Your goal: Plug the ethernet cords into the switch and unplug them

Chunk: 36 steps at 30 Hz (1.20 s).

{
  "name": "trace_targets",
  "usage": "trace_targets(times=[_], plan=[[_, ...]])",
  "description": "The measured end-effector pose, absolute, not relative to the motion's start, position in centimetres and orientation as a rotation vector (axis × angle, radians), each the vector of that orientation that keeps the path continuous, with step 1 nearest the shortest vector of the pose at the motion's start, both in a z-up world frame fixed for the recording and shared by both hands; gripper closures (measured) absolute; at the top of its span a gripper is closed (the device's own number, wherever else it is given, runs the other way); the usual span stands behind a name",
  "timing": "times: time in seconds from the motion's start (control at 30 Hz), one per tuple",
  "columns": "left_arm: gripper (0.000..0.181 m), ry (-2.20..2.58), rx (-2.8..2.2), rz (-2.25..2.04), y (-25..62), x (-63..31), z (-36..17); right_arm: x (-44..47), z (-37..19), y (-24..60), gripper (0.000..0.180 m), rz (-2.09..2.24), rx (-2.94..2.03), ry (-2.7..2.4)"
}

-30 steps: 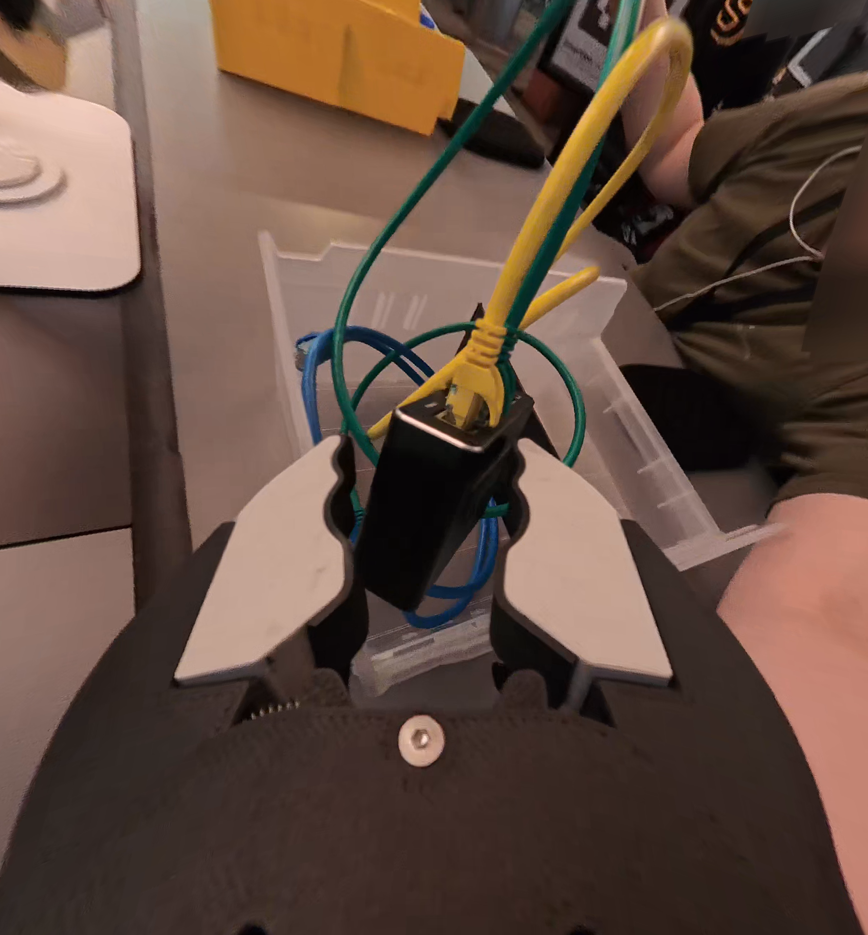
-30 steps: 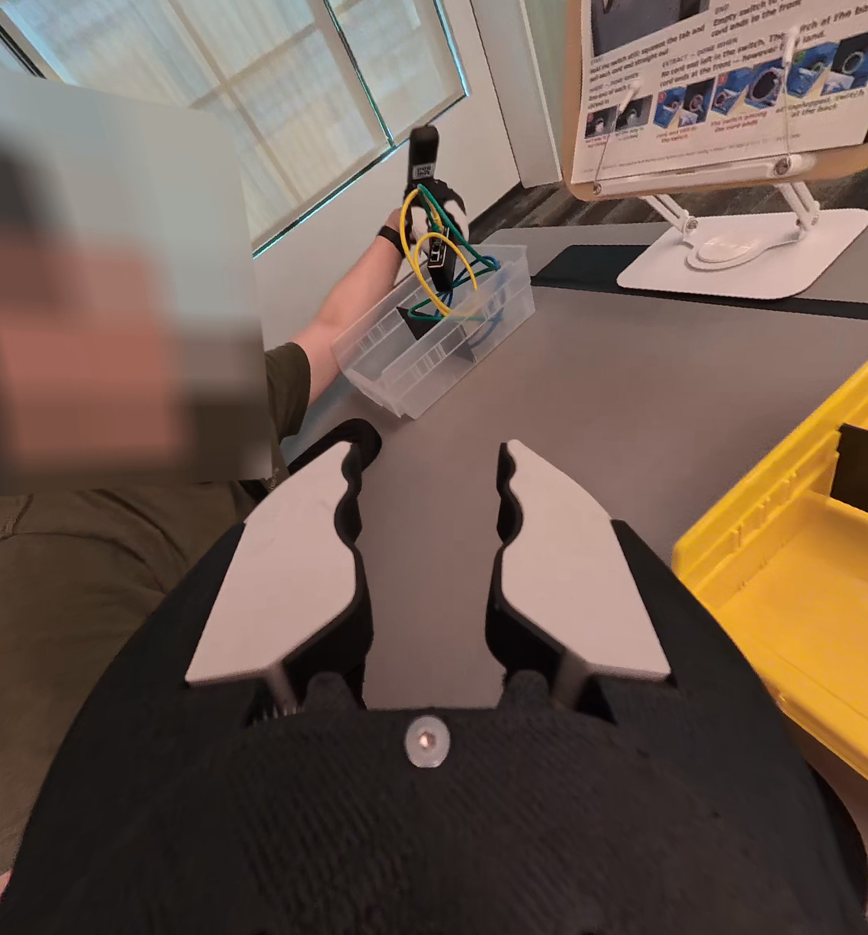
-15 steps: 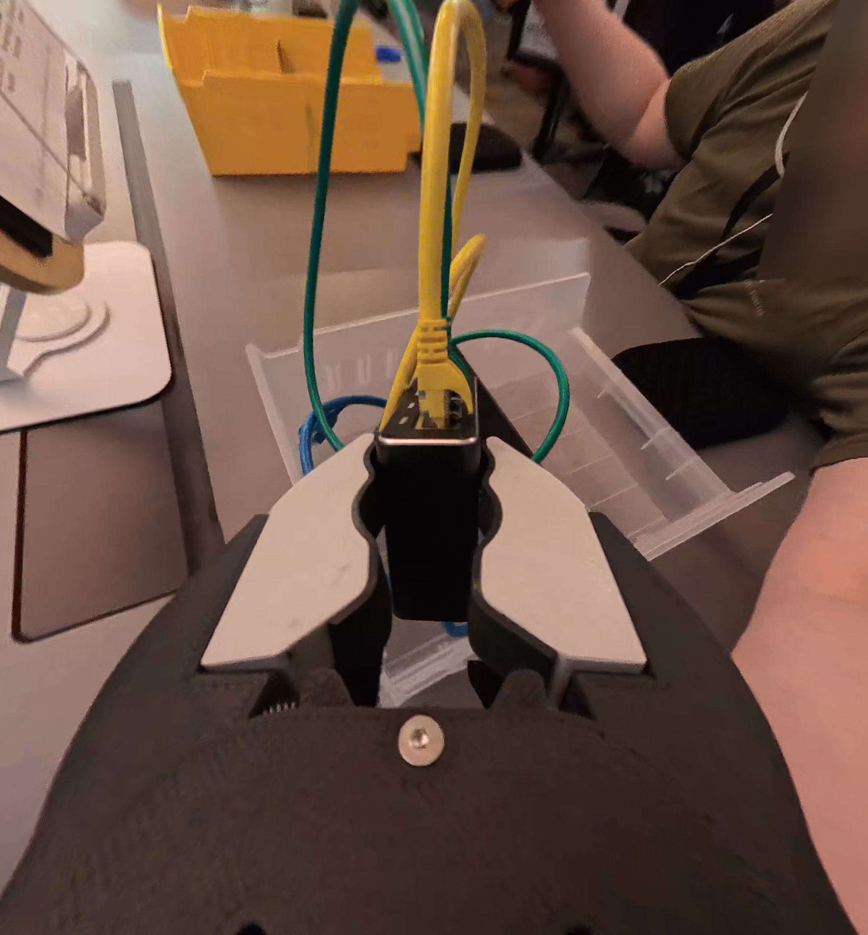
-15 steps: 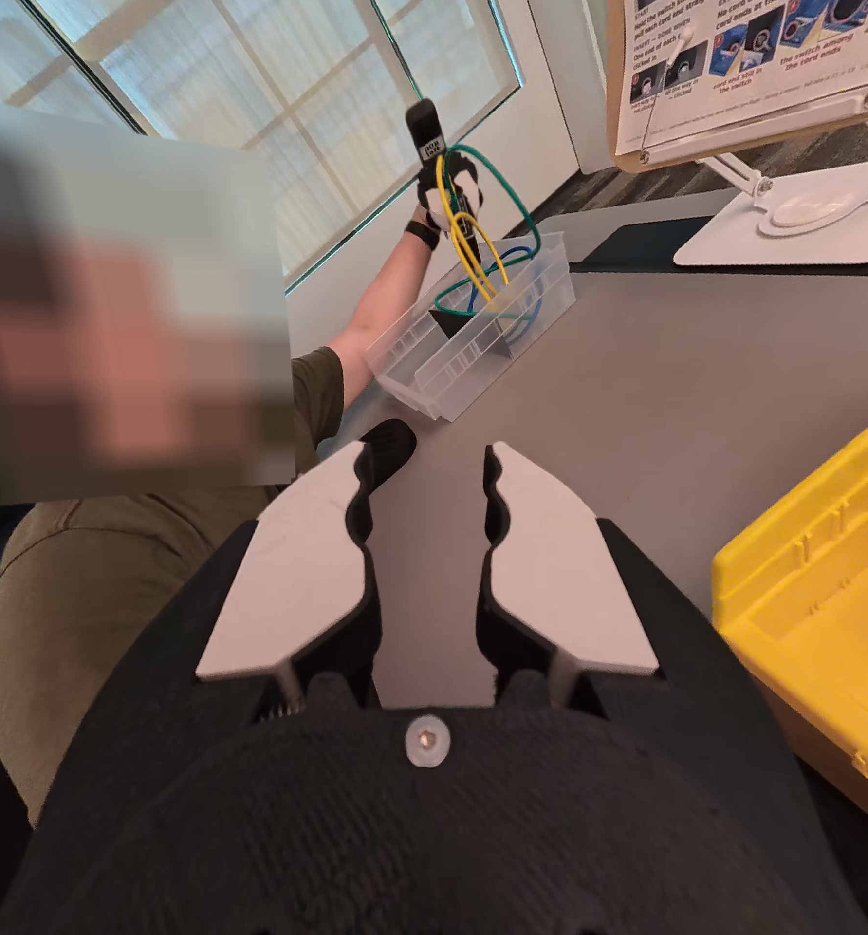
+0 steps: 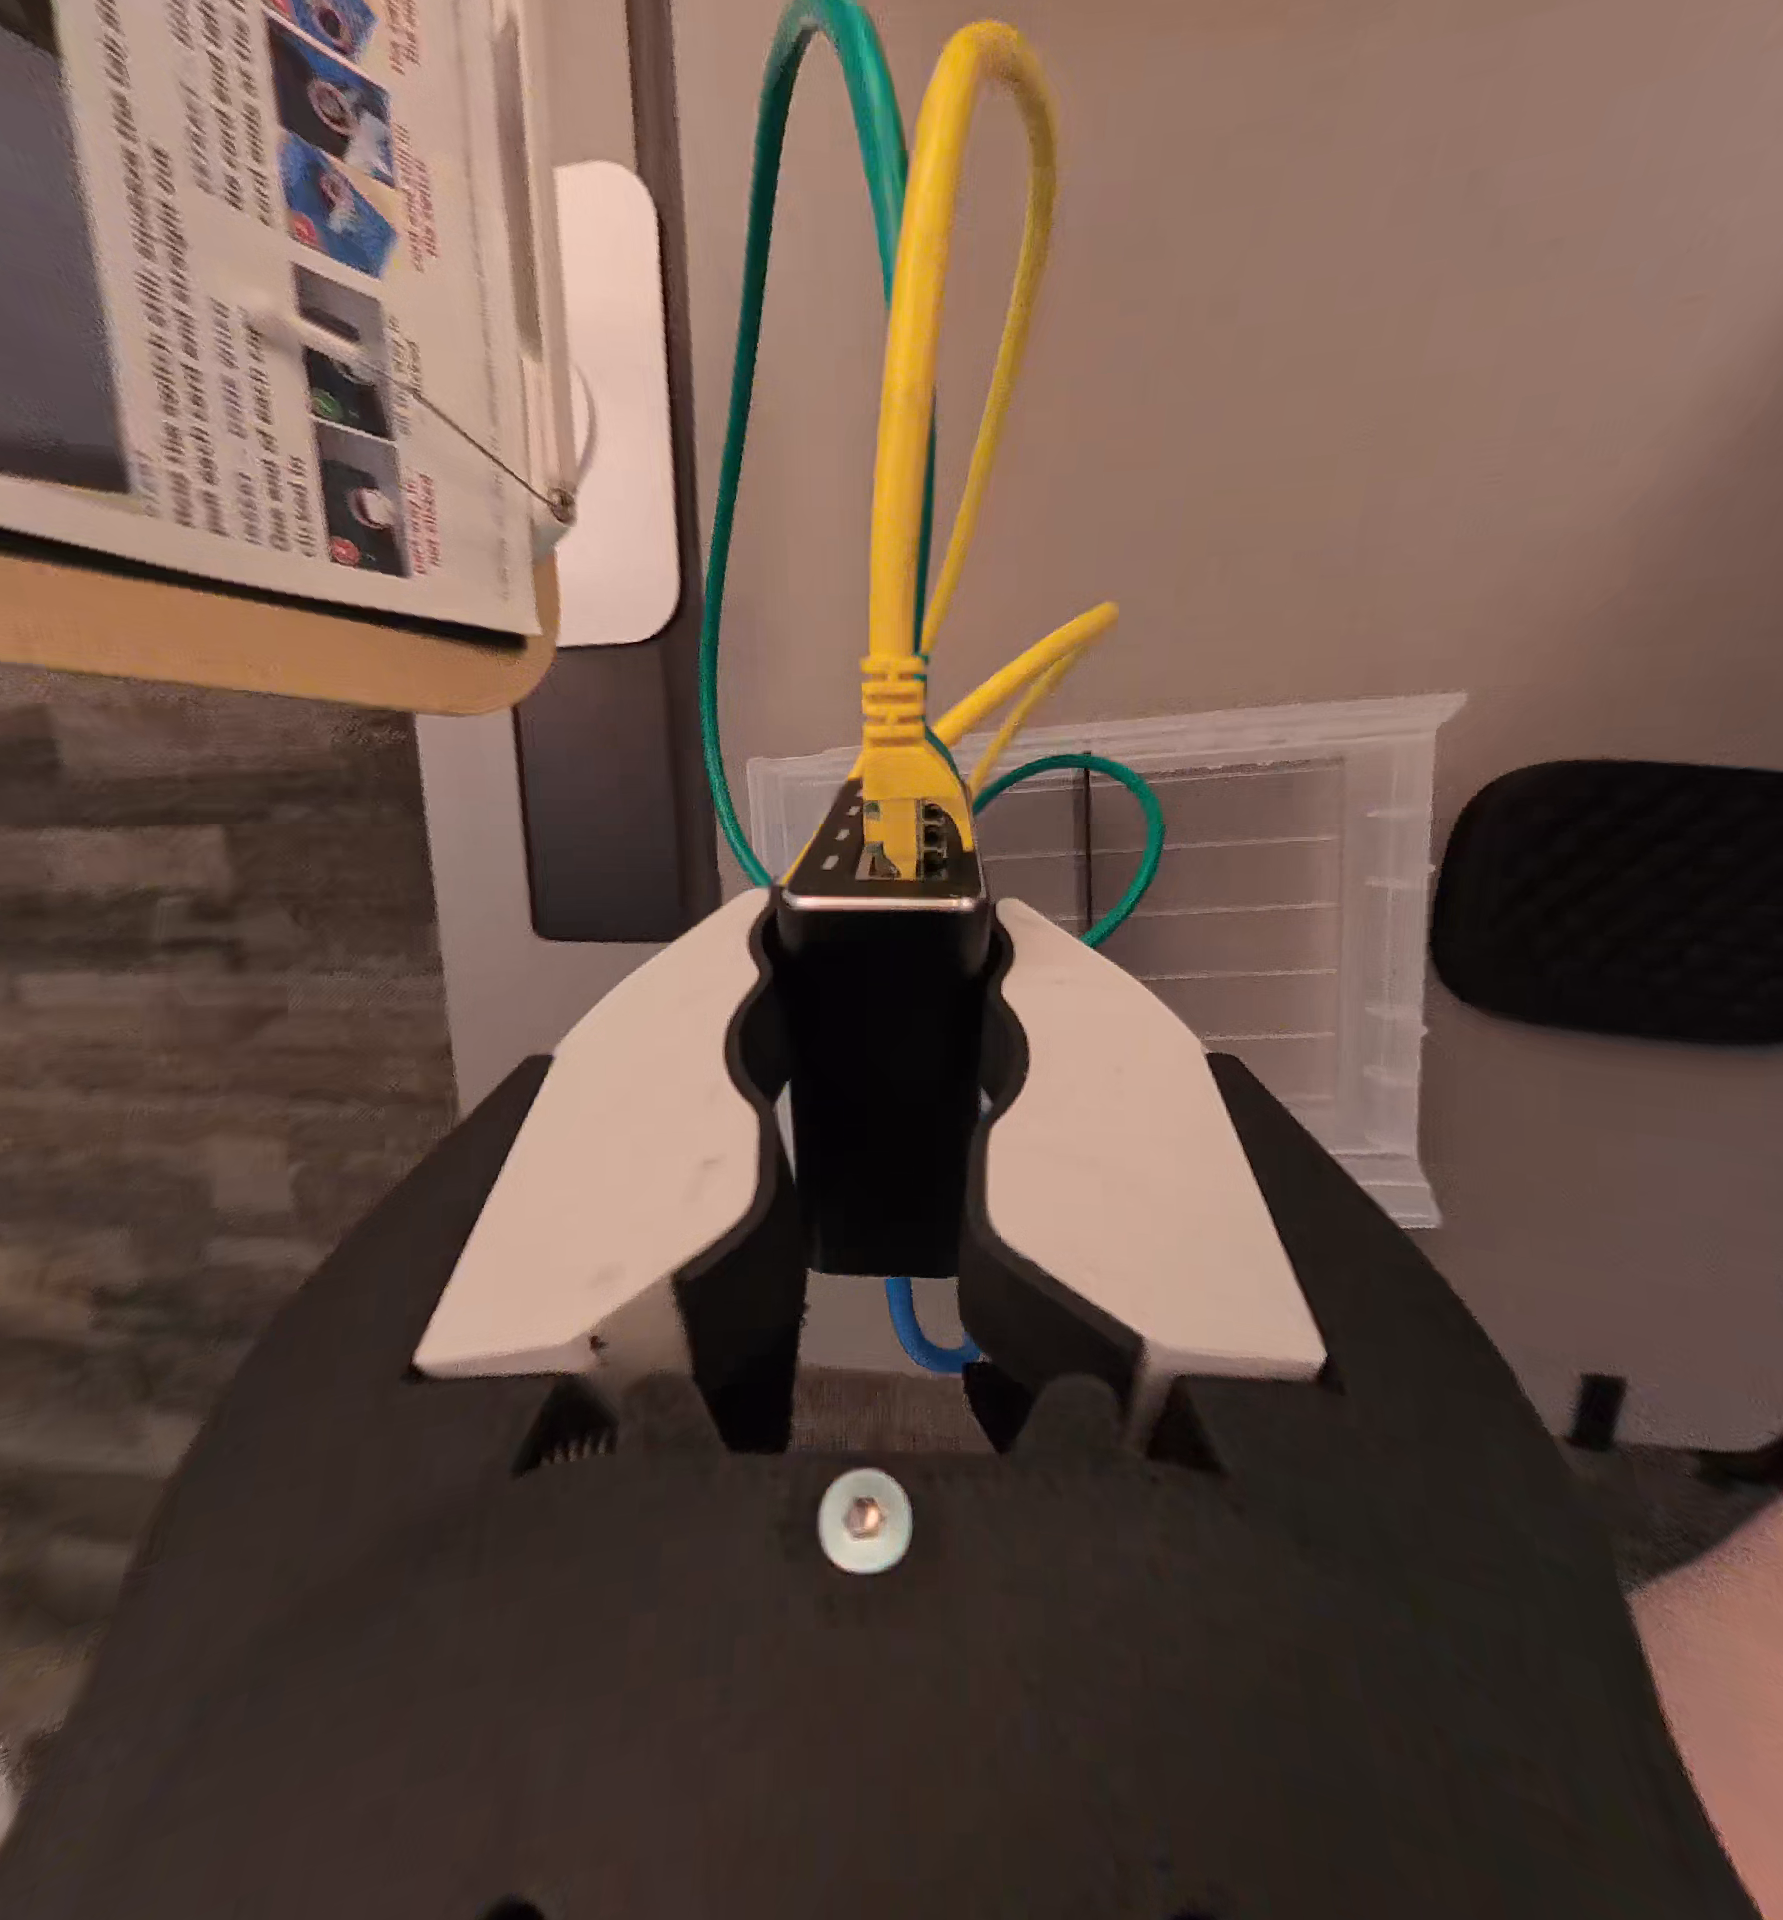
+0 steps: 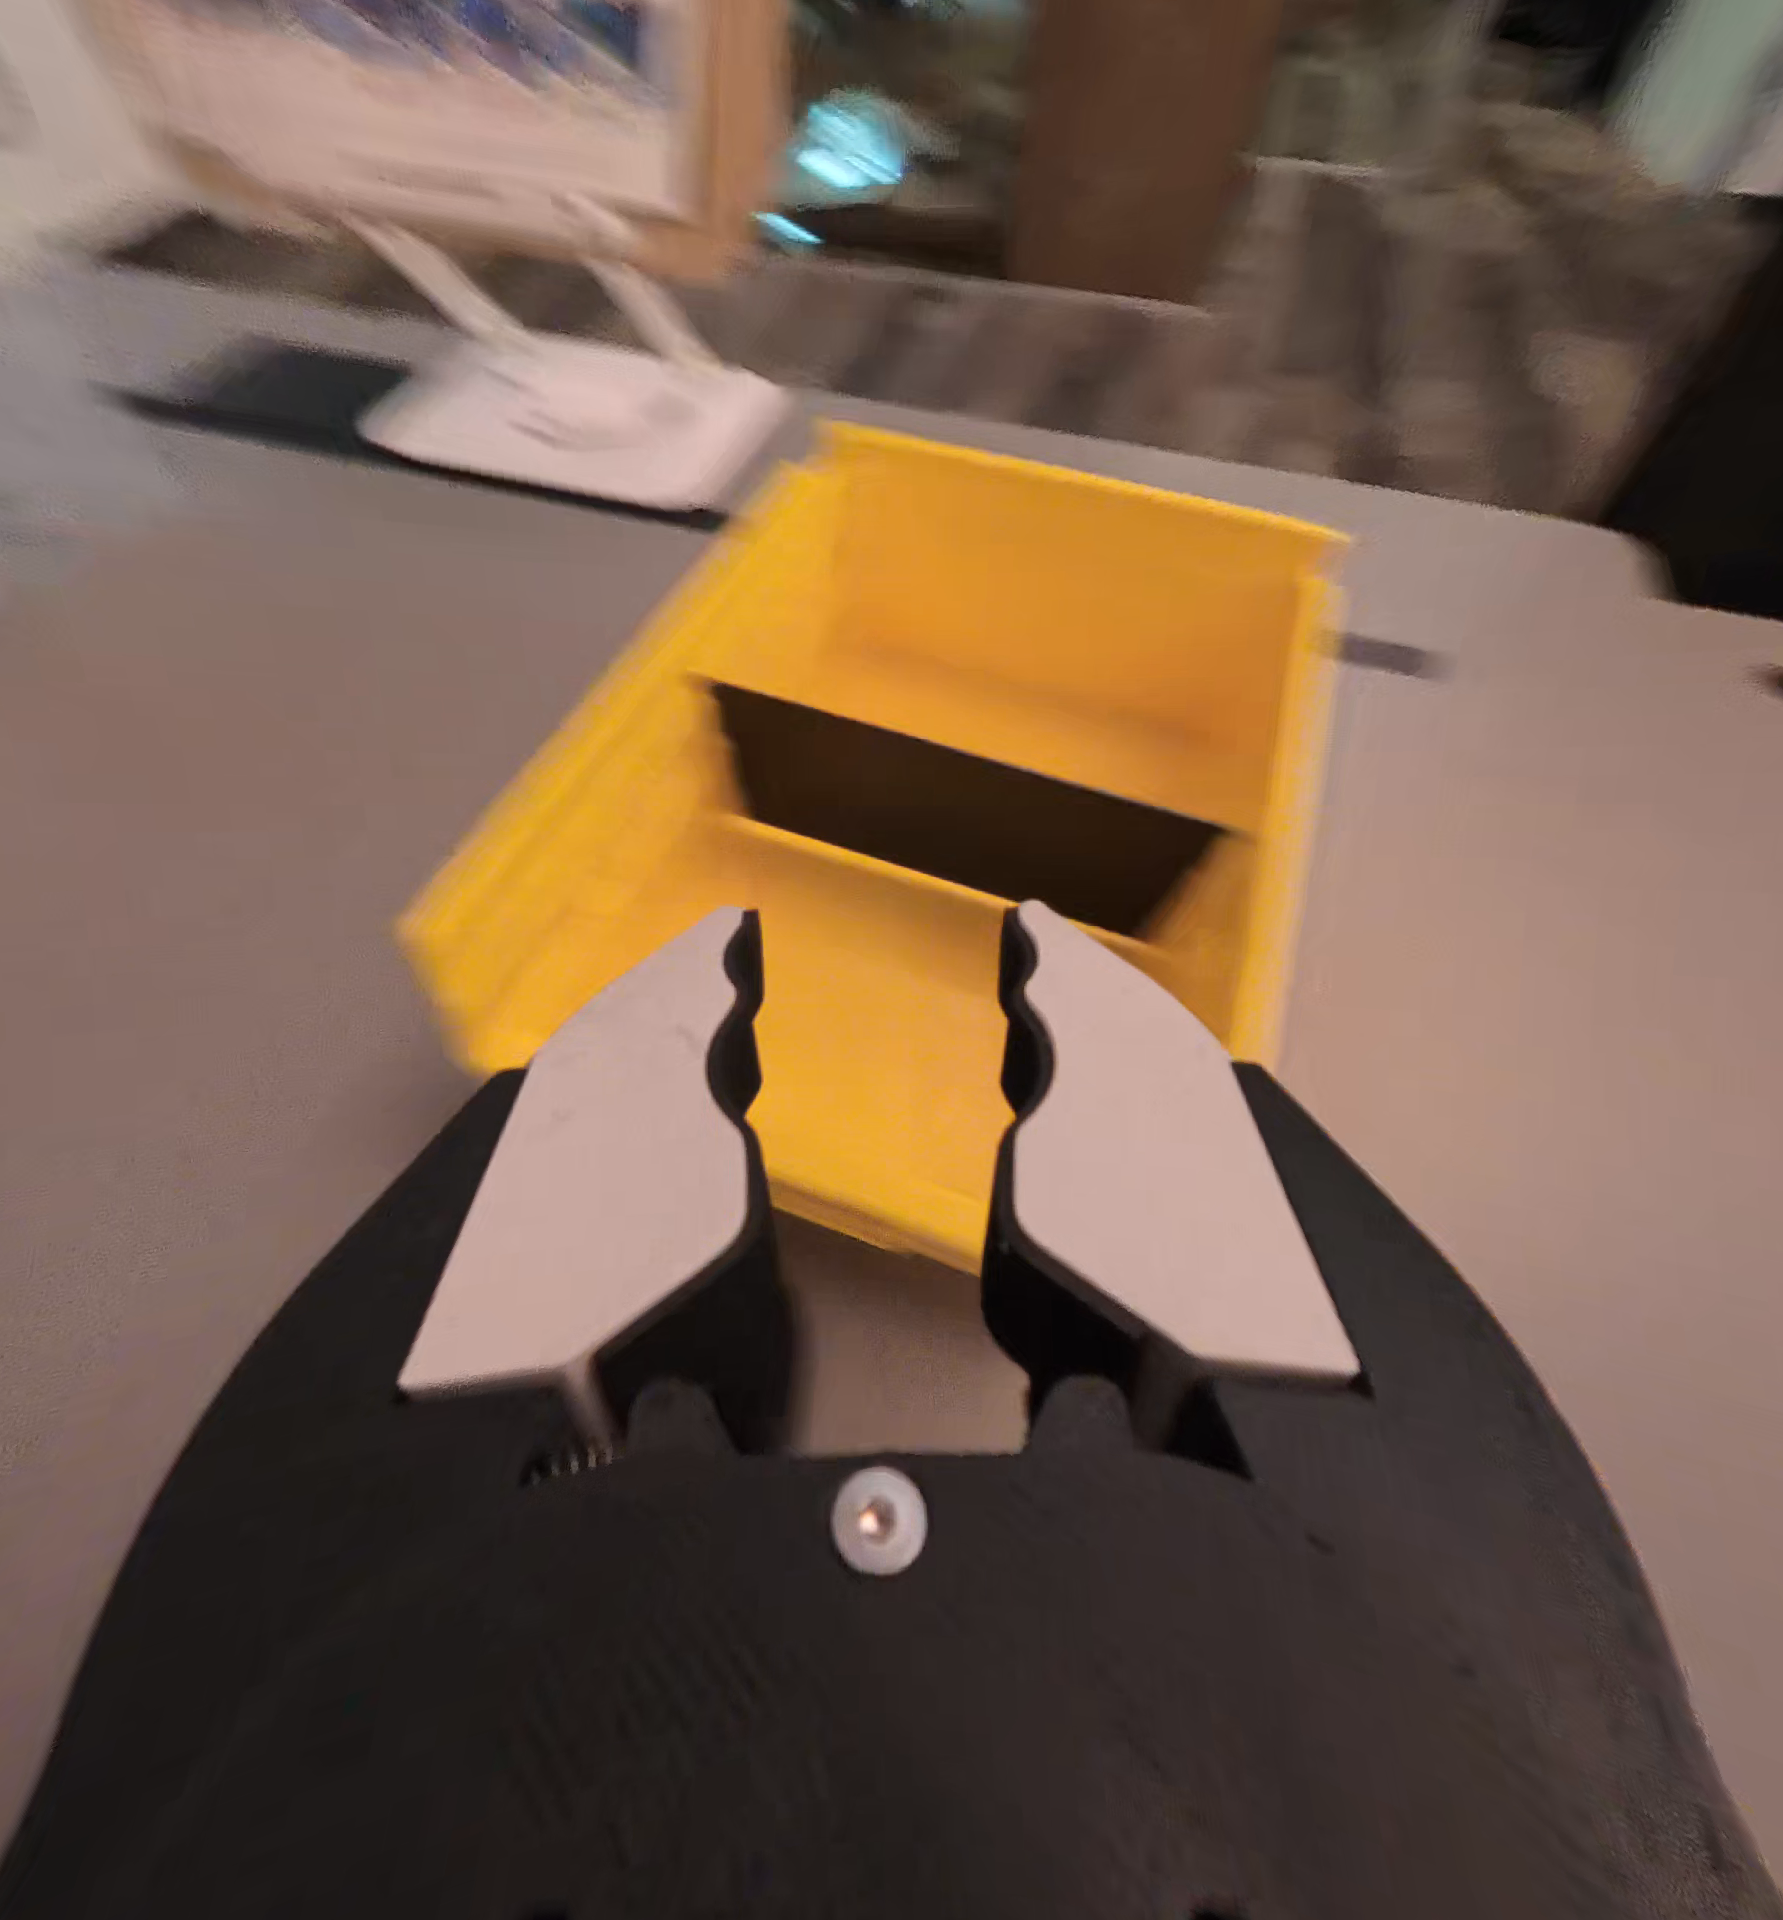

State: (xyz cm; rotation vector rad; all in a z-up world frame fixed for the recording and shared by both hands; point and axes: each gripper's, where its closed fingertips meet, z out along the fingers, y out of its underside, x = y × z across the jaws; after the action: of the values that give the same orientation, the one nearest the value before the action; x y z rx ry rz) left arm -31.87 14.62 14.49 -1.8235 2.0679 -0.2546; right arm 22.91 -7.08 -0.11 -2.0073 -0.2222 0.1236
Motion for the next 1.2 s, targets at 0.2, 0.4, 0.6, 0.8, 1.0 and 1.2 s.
trace_targets(times=[0.2, 0.4, 0.6, 0.8, 1.0, 1.2], plan=[[0.148, 1.978, -1.842, 0.032, 12.4, -26.6, 22.4, 31.9, -4.2, -4.7, 0.128, -0.059, -2.183, -0.03], [0.148, 1.848, -1.764, 0.185, 9.0, -19.6, 31.9, 30.2, -9.7, -3.2, 0.146, 0.252, -2.459, -0.031], [0.148, 1.751, -1.663, 0.197, 6.0, -13.2, 38.7, 32.5, -10.9, -3.1, 0.176, 0.043, -2.507, 0.064], [0.148, 1.61, -1.536, 0.057, 5.7, -9.3, 37.3, 34.2, -10.9, -3.2, 0.175, 0.105, -2.495, 0.228], [0.148, 1.384, -1.379, -0.202, 5.9, -7.0, 27.1, 36.5, -9.7, -3.1, 0.144, -0.082, -2.378, 0.205], [0.148, 1.34, -1.306, -0.124, 4.8, -7.8, 14.2, 31.8, 0.5, -3.3, 0.133, -0.138, -1.943, -0.072]])
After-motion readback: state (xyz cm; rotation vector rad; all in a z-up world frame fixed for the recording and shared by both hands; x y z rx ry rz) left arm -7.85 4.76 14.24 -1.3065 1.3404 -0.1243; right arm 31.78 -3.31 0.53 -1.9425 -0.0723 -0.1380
